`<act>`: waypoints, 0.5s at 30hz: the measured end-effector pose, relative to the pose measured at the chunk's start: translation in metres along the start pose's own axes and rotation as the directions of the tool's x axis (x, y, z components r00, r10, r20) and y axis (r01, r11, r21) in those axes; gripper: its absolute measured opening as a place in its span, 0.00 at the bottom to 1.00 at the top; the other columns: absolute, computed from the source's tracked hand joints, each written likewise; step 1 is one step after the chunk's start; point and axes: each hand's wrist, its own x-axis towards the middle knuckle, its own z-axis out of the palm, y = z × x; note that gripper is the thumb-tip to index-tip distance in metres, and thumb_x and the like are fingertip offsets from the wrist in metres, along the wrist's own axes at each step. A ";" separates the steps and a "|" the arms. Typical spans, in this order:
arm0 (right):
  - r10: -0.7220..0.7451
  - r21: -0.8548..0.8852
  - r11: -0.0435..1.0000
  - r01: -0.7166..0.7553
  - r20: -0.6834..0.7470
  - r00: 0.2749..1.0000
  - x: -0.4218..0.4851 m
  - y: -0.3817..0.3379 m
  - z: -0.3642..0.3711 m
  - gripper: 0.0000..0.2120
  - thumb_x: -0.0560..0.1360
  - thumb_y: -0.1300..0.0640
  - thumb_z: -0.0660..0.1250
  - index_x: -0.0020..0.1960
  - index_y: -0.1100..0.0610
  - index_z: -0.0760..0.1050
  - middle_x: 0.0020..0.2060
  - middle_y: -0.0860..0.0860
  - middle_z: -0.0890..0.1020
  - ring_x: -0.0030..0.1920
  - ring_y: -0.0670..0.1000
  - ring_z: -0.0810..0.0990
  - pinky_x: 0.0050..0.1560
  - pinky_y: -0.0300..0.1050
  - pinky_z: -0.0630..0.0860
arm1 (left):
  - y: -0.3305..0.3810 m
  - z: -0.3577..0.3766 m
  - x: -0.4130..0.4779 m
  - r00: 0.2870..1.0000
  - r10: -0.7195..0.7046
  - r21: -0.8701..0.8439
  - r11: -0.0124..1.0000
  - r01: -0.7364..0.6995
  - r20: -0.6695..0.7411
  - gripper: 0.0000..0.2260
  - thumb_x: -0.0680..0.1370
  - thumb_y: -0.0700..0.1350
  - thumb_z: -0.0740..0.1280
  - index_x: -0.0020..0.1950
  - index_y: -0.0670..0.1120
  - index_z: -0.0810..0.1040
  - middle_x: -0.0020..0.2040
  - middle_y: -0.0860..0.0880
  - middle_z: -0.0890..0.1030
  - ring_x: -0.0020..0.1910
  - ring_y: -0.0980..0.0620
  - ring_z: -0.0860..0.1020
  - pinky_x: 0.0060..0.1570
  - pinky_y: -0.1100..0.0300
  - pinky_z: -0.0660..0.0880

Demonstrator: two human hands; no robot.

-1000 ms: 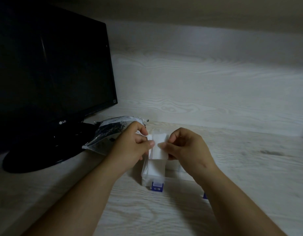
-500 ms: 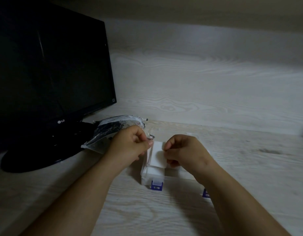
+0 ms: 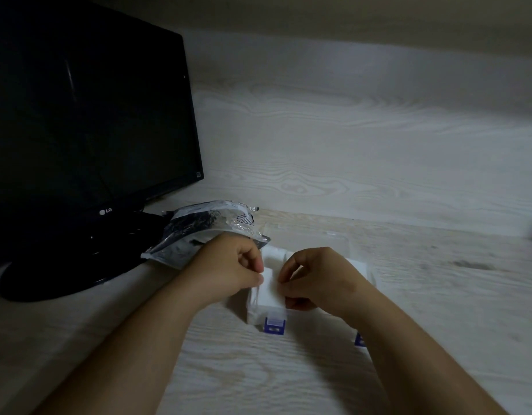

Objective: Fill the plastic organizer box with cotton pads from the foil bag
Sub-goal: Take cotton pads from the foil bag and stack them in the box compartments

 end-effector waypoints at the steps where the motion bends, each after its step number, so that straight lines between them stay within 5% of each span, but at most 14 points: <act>1: 0.003 -0.008 1.000 -0.003 -0.001 1.000 0.000 0.000 0.000 0.04 0.71 0.67 0.72 0.41 0.60 0.82 0.32 0.58 0.83 0.32 0.53 0.83 0.42 0.51 0.84 | 0.000 0.000 0.000 1.000 -0.002 0.021 1.000 0.002 -0.002 0.12 0.65 0.37 0.78 0.35 0.54 0.81 0.33 0.50 0.81 0.32 0.57 0.76 0.39 0.56 0.75; 7: -0.052 -0.231 0.972 0.040 -0.048 0.997 0.000 0.001 0.003 0.05 0.70 0.60 0.72 0.40 0.51 0.83 0.29 0.53 0.84 0.26 0.46 0.78 0.31 0.40 0.78 | 0.005 0.001 -0.003 1.000 -0.005 0.156 0.988 0.002 0.016 0.08 0.65 0.41 0.77 0.35 0.54 0.82 0.25 0.58 0.73 0.26 0.62 0.70 0.30 0.64 0.66; 15: -0.048 -0.298 0.953 0.049 0.009 0.999 0.001 0.002 -0.001 0.11 0.64 0.49 0.79 0.46 0.47 0.85 0.34 0.45 0.84 0.30 0.39 0.79 0.36 0.34 0.77 | 0.014 -0.003 -0.010 0.996 -0.034 0.246 0.969 0.012 0.087 0.10 0.65 0.51 0.80 0.42 0.52 0.85 0.26 0.62 0.77 0.28 0.68 0.75 0.33 0.71 0.68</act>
